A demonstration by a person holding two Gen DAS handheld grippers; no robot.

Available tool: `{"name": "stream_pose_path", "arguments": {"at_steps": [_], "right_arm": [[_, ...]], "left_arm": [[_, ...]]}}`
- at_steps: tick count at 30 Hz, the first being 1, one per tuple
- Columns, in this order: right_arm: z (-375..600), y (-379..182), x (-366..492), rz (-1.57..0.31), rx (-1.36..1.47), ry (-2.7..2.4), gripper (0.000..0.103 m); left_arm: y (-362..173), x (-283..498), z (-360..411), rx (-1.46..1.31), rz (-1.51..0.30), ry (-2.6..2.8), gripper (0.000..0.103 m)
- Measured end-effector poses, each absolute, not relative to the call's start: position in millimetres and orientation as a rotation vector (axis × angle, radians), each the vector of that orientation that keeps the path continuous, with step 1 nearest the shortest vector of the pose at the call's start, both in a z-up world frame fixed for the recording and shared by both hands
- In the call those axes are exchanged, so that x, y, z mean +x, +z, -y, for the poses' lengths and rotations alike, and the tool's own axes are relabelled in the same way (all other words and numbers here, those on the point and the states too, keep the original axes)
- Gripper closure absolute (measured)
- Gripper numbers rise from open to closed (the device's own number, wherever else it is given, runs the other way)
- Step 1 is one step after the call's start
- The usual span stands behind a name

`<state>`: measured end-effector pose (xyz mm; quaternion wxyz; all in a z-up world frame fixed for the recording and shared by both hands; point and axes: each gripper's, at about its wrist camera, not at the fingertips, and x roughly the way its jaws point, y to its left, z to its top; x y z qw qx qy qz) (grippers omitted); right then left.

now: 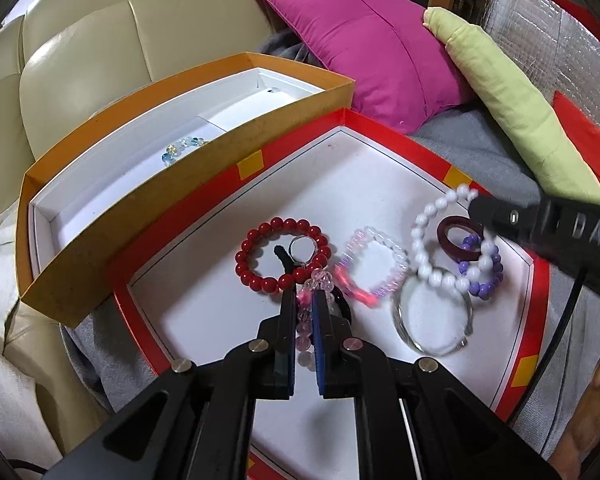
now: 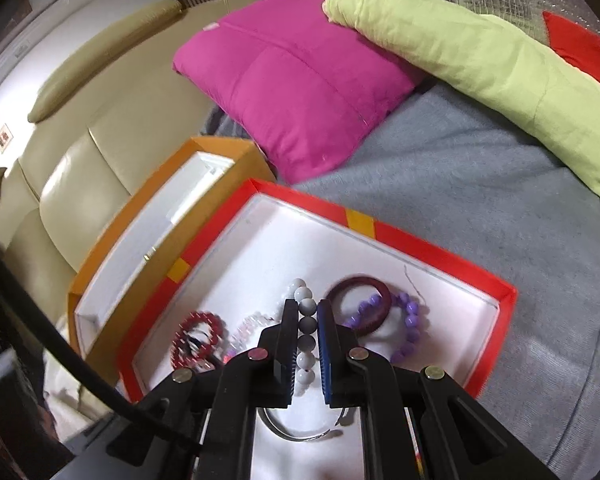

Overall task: Organize jewelry
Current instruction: 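Carry both bracelets over the tray and lower them inside, then open both tools to release the bracelets in the tray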

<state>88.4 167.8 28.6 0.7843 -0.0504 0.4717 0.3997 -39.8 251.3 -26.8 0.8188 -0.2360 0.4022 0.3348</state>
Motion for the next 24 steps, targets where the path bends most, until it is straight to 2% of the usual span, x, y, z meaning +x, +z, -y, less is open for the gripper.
{"name": "stream_pose_path", "arguments": {"at_steps": [5, 9, 22, 24], "right_arm": [[-175, 26, 94, -1.034, -0.08, 0.87, 0.093], [-169, 1, 108, -1.128, -0.044, 0.808, 0.093], [-147, 17, 101, -1.072, -0.122, 0.794, 0.09], [-131, 22, 93, -1.046, -0.161, 0.776, 0.082]], "left_arm": [[-28, -37, -252, -0.506, -0.865, 0.706, 0.095], [-29, -37, -254, -0.511, -0.867, 0.708, 0.095], [-27, -37, -253, -0.524, -0.847, 0.713, 0.095], [-25, -38, -251, -0.516, -0.839, 0.723, 0.093]]}}
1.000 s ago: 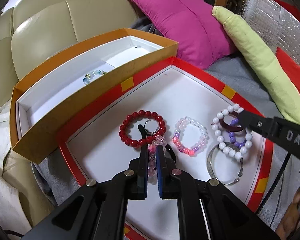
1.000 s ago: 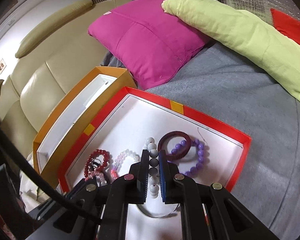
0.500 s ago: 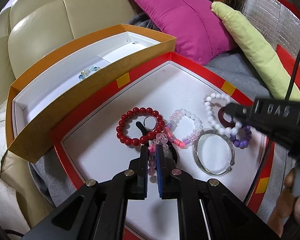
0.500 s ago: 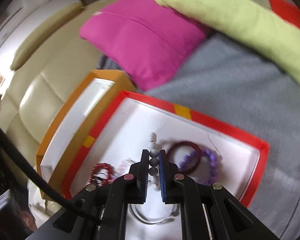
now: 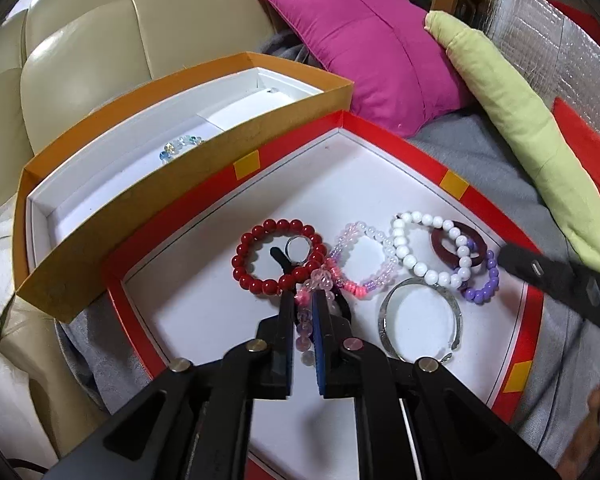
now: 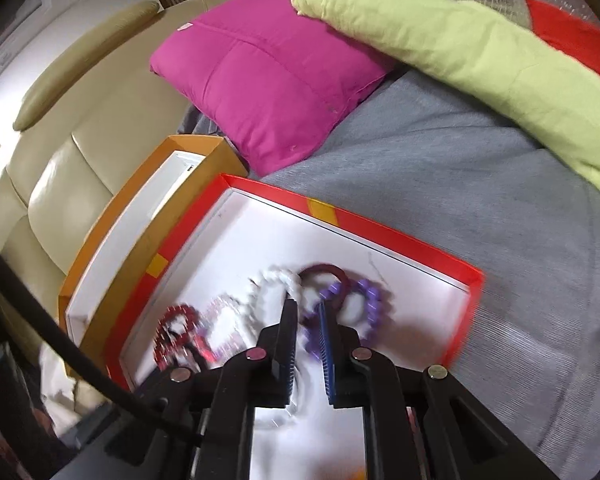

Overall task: Organize jewelry
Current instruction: 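Open both tools to release the bracelets in the tray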

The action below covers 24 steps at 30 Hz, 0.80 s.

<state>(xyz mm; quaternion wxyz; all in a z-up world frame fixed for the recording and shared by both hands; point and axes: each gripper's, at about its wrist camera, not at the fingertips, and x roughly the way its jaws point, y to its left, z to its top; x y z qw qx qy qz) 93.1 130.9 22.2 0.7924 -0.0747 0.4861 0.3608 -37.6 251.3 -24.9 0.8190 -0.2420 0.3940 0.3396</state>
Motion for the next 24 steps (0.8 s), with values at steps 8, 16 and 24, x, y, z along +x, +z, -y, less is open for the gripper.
{"name": "stream_pose_path", "arguments": {"at_steps": [8, 16, 24], "right_arm": [[-34, 48, 43, -0.913, -0.246, 0.676, 0.02], [12, 71, -23, -0.787, -0.284, 0.709, 0.01], [9, 82, -45, -0.725, -0.291, 0.748, 0.005]], "left_arm": [[0, -55, -230, -0.435, -0.717, 0.803, 0.033], [26, -96, -183, -0.407, -0.664, 0.737, 0.027], [58, -119, -155, -0.336, -0.668, 0.76, 0.022]]}}
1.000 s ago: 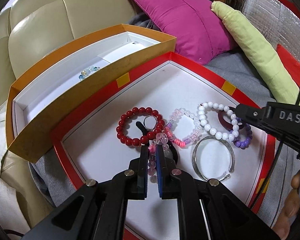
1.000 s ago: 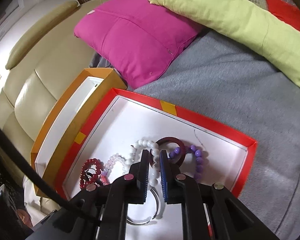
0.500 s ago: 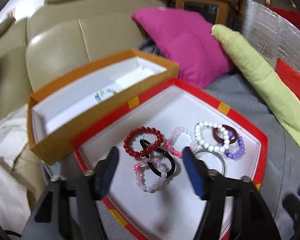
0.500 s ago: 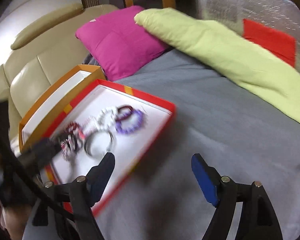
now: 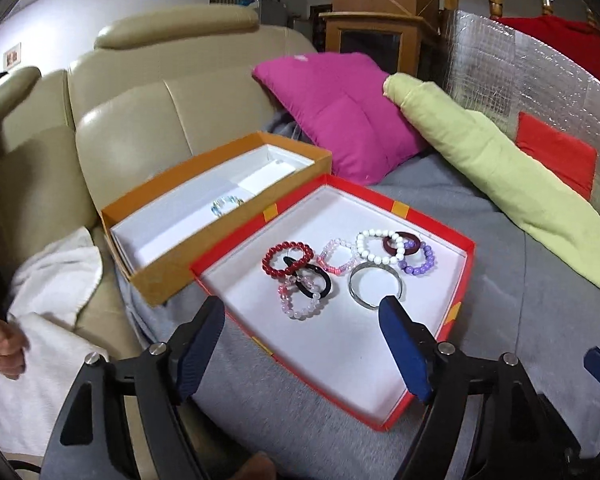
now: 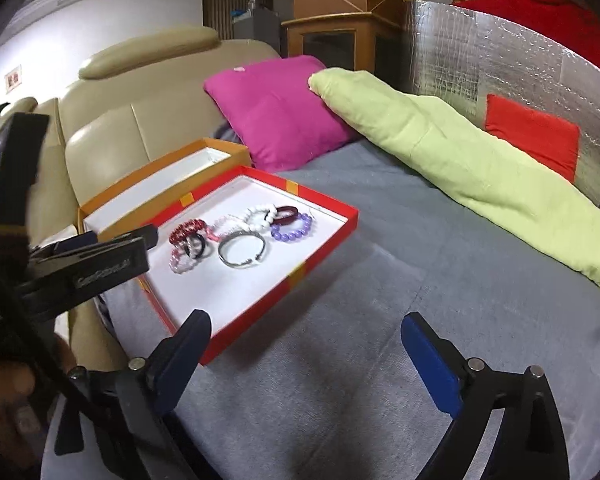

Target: Organize jewelry

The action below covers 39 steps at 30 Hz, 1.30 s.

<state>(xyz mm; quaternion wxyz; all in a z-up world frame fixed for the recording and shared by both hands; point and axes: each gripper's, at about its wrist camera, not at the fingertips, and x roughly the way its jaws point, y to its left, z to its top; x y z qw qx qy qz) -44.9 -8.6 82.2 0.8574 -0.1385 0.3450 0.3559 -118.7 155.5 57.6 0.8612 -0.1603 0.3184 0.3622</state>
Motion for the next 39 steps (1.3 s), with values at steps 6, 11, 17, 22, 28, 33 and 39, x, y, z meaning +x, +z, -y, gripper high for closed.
{"name": "stream_pose_path", "arguments": {"at_steps": [6, 11, 17, 22, 28, 33, 39], "right_arm": [[6, 84, -50, -0.721, -0.304, 0.734, 0.004], [4, 86, -49, -0.715, -0.313, 0.719, 0.004], [-5, 90, -49, -0.707, -0.315, 0.722, 0.004], [-10, 91, -51, -0.706, -0.319, 0.729, 0.004], [-11, 91, -51, -0.705, -0.327, 0.725, 0.004], [-9, 90, -47, -0.708, -0.322, 0.713, 0.004], [-8, 91, -45, -0.706, -0.317, 0.702, 0.004]], "left_arm": [[59, -128, -146, -0.347, -0.684, 0.73, 0.02], [56, -130, -146, -0.36, -0.698, 0.719, 0.019], [57, -132, -151, -0.38, -0.694, 0.714, 0.008], [55, -133, -154, -0.387, -0.698, 0.717, 0.008], [56, -134, -155, -0.389, -0.693, 0.714, 0.008], [55, -135, -157, -0.391, -0.695, 0.728, 0.008], [55, -136, -158, -0.389, -0.693, 0.737, 0.008]]}}
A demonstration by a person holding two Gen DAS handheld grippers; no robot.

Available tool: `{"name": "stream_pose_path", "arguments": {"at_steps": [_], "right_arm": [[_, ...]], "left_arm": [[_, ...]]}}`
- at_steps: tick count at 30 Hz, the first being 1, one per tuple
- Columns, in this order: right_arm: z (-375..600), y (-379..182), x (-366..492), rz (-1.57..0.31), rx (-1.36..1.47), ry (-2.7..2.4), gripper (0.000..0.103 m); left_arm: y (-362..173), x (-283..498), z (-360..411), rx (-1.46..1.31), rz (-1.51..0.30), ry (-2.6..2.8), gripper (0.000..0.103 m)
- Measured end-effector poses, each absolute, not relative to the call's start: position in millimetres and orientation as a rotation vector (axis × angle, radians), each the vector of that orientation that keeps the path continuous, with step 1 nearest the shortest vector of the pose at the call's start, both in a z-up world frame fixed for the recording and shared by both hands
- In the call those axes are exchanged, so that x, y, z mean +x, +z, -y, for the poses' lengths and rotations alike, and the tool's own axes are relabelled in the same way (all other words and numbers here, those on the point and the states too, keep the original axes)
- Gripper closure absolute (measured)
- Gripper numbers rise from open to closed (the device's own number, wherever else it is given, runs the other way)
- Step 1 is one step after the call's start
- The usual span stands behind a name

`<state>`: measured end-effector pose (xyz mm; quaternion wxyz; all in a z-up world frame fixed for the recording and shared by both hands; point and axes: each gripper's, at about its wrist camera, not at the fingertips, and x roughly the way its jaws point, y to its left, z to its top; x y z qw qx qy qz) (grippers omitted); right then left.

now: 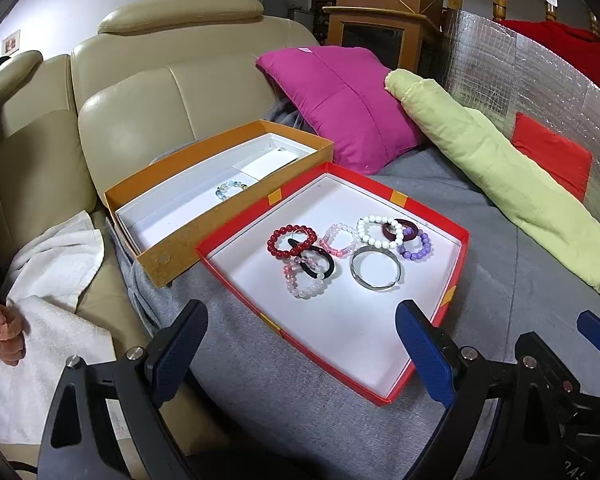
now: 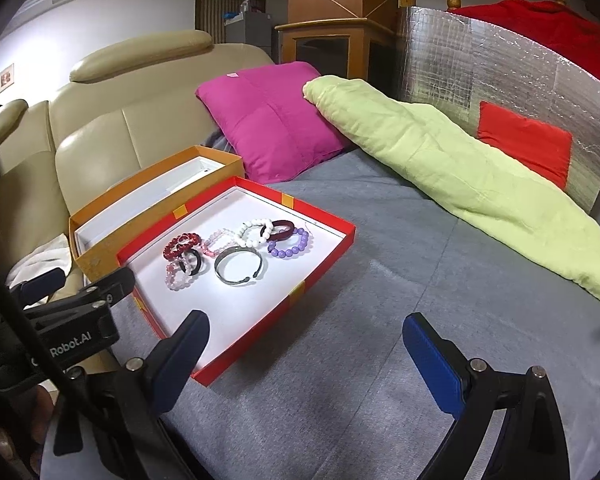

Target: Organize jewelry

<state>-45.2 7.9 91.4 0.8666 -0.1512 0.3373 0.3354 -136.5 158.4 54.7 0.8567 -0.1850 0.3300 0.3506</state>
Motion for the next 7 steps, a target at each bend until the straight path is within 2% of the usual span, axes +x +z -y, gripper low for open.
{"name": "stream_pose_path", "arguments": {"at_steps": [7], "right_arm": [[-10.6, 94.1, -42.6, -0.704, -0.315, 0.699, 0.004]], "left_arm": [[51.9, -136.3, -160.1, -0.391, -0.7, 0.73, 0.008]]}}
